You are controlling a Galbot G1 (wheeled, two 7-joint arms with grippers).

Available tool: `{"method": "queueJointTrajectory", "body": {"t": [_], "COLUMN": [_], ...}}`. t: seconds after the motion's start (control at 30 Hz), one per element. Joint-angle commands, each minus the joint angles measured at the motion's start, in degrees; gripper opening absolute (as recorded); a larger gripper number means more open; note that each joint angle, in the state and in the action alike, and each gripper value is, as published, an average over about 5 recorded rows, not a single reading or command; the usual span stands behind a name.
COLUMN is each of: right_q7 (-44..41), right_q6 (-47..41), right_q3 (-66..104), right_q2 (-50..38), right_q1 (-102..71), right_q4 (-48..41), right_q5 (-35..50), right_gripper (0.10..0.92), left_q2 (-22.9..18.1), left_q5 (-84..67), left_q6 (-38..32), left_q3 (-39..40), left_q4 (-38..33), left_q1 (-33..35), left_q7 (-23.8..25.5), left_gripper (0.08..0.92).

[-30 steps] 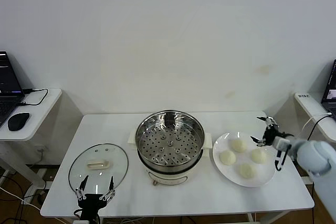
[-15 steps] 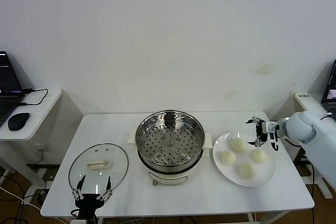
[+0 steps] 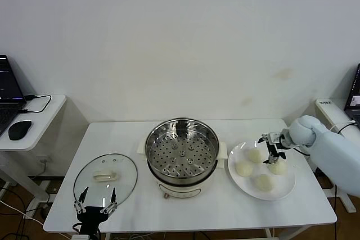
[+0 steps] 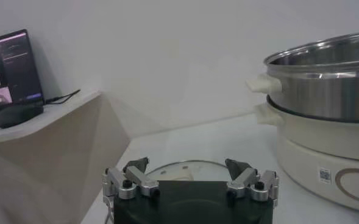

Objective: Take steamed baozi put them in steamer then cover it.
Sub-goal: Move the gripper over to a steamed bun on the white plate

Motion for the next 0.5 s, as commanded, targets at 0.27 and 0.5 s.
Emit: {"method": "queueJointTrajectory", "body": {"t": [0.27, 0.5], "right_q7": [-0.6, 0.3], "right_q6": [0.2, 0.2], "right_q3": [-3.3, -2.6], "right_q2": [5.1, 6.7], "right_q1": [2.2, 2.0], "right_q4": [-8.0, -10.2], "right_q5": [-2.0, -2.4], "right_gripper": [0.822, 0.797], "left_q2": [0.2, 0.2], "left_q5": [-0.1, -0.2], "left_q6": [0.0, -0.1], "left_q3": [-0.5, -0.8], "left_q4": [0.1, 0.1], "left_q1": [-0.3, -0.5], "left_q7": [0.2, 0.2], "left_gripper": [0.823, 0.823]}}
